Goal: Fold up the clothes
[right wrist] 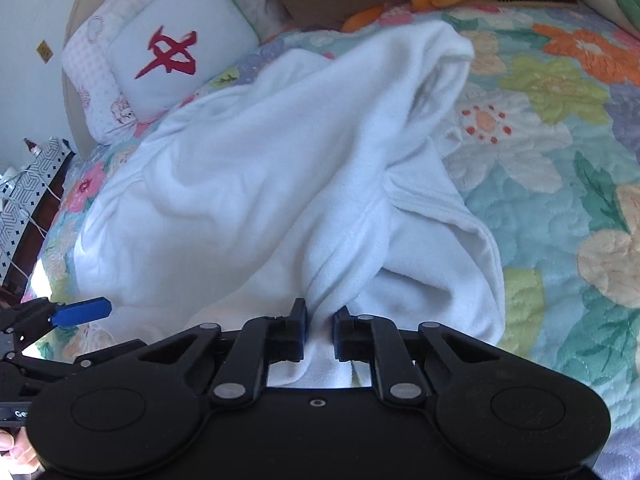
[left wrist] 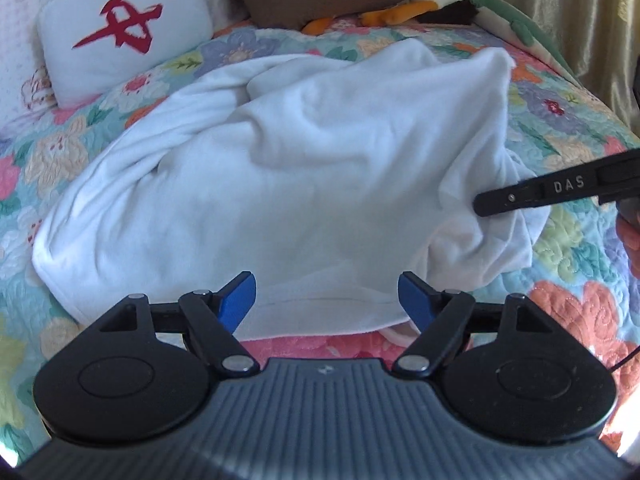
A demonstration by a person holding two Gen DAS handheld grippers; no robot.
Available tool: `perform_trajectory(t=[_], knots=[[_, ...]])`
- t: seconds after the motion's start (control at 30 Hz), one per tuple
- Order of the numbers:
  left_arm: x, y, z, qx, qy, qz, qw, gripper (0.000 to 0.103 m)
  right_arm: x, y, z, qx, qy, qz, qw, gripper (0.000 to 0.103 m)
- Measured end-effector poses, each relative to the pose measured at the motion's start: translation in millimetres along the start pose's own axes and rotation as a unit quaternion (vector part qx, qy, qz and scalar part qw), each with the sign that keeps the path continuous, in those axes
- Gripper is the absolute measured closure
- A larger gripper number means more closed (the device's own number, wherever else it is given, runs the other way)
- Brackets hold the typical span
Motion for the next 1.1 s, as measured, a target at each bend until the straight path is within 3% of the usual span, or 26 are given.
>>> perform_trajectory(t=[0.23,0.43,0.53,0.6,0.63,0.67,0.7,0.73,0.83,1.03,1.1], knots=[[-11.3,-14.2,-12.3,0.118,-0.021,-0.061,0.9909,0.024,-26.6,25.9,-48.7,-0.122,-0.097,-0.001,0.988,0.092],[-3.0,-54.3,-15.0,0.110,-0.015,0.023,0.9936,0.017,-29.1,42.4,-59.8,-0.186,-0.090,-0.013,0.978,0.092],[-1.7,-63.4,-16.6,0.109,-0.035,0.037,0.9927,0.008,-29.6,47.3,-64.7,-0.210,-0.088,-0.015,0.974,0.092],[-4.2,-61.8,-18.6,0.106,-0.059,0.030,0.9922,0.009,-29.3,46.6,-65.9,-0.216,-0.088,-0.010,0.972,0.092],[-5.6,-60.4,-20.0,0.106,-0.072,0.025,0.9915,0.023,-29.1,45.4,-66.2,-0.217,-0.089,-0.007,0.972,0.092],[-7.1,-60.2,-21.3,0.108,-0.080,0.030,0.9905,0.065,-28.9,44.3,-66.4,-0.218,-0.089,-0.003,0.972,0.092],[-8.6,-61.9,-21.8,0.105,-0.080,0.049,0.9900,0.079,-28.6,43.2,-66.7,-0.219,-0.089,0.000,0.972,0.092],[-9.4,-64.2,-22.5,0.091,-0.084,0.069,0.9899,0.084,-28.6,42.4,-67.0,-0.219,-0.090,0.002,0.971,0.092],[-11.0,-67.6,-26.0,0.066,-0.098,0.099,0.9881,0.088,-28.9,40.5,-68.2,-0.216,-0.093,0.001,0.972,0.092],[-24.8,-58.1,-32.7,0.067,-0.100,0.073,0.9900,0.090,-30.1,35.2,-70.4,-0.210,-0.101,0.007,0.972,0.091],[-29.4,-55.4,-31.5,0.055,-0.101,0.081,0.9901,0.090,-30.9,31.9,-71.0,-0.211,-0.106,0.014,0.972,0.087]])
Point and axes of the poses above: each gripper's, at about its wrist camera, not at the fingertips, and z roughly the way its jaws point, y to its left, x to its underside, the point moved 3 cm from there along z, roughly the way its jaws point, and after that the axes turned 11 degrees about -z, right-handed, at the moved point
